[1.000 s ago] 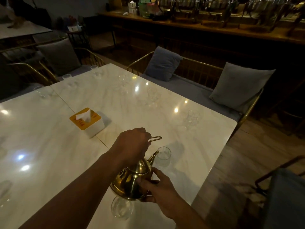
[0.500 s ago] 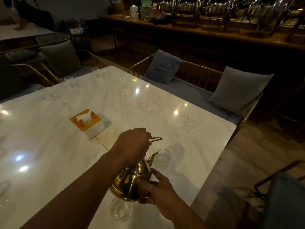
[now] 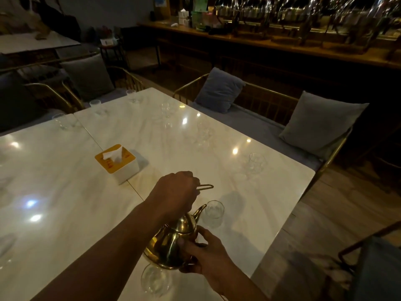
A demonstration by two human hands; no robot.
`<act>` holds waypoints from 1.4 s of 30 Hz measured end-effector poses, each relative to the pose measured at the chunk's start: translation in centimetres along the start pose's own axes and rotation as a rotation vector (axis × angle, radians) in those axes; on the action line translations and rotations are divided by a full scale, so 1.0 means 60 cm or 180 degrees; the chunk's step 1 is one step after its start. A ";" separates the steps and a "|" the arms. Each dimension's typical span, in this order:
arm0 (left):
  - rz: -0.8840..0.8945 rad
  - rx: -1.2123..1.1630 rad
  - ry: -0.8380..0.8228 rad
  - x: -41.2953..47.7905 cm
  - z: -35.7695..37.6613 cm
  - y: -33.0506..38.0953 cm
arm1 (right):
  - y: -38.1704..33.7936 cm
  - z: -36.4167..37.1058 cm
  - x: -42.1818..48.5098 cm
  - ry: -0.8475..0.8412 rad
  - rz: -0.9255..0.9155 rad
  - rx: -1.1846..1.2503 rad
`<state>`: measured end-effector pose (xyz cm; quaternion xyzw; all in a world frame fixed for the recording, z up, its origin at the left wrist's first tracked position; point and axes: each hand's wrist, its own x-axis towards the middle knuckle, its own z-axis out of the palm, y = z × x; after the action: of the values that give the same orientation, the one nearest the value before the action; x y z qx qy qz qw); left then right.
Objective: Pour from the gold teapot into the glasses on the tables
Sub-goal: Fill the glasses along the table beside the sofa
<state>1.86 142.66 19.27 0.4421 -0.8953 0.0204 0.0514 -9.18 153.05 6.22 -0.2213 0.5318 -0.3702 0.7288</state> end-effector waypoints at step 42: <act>0.0113 -0.0098 0.0421 0.024 -0.060 0.012 | -0.142 -0.063 -0.032 0.0804 -0.1501 -0.1492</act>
<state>0.67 142.28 22.99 0.4230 -0.8978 0.0367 0.1169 -15.65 149.47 12.25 -0.4516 0.6225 -0.4207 0.4812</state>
